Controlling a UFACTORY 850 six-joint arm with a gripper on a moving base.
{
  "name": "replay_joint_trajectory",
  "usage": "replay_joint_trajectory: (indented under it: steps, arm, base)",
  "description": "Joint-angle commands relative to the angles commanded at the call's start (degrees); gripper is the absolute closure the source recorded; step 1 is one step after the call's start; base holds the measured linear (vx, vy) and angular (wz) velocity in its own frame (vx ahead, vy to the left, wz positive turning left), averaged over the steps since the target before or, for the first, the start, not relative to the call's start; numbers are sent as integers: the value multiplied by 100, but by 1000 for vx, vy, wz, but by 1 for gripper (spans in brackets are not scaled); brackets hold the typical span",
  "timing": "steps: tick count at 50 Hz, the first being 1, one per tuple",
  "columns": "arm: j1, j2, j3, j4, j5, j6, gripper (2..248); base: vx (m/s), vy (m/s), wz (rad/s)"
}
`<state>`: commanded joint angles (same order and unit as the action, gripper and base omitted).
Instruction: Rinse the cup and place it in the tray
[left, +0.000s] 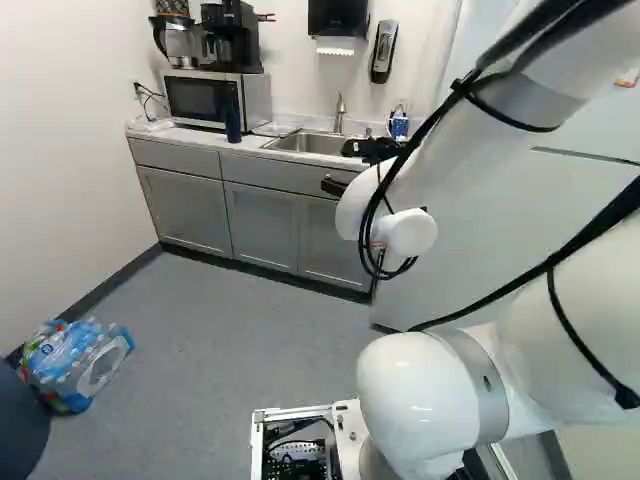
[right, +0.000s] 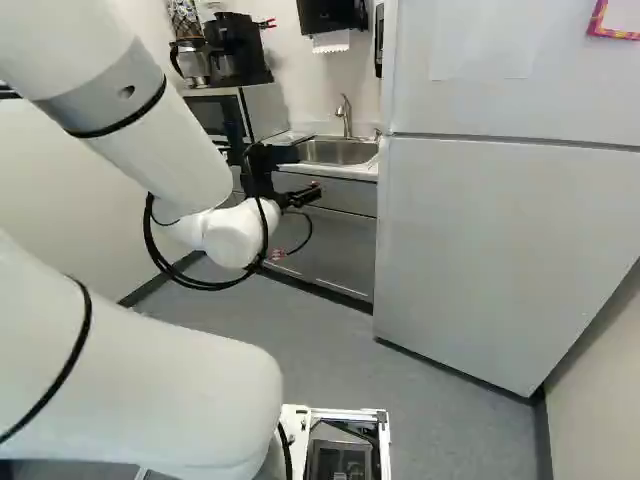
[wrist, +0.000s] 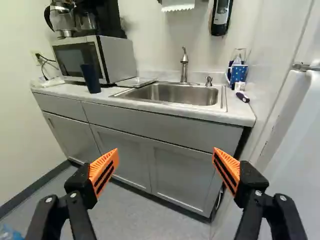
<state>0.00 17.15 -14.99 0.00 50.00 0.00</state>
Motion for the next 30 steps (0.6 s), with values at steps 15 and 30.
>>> replay_joint_trajectory:
  steps: [15, 30]
  arm:
    - [0, -75, -264, 0, 0, 0, 3]
    - [0, -162, -535, 0, -19, 0, 3]
  base:
    - [0, 0, 0]
    - [0, 0, 0]
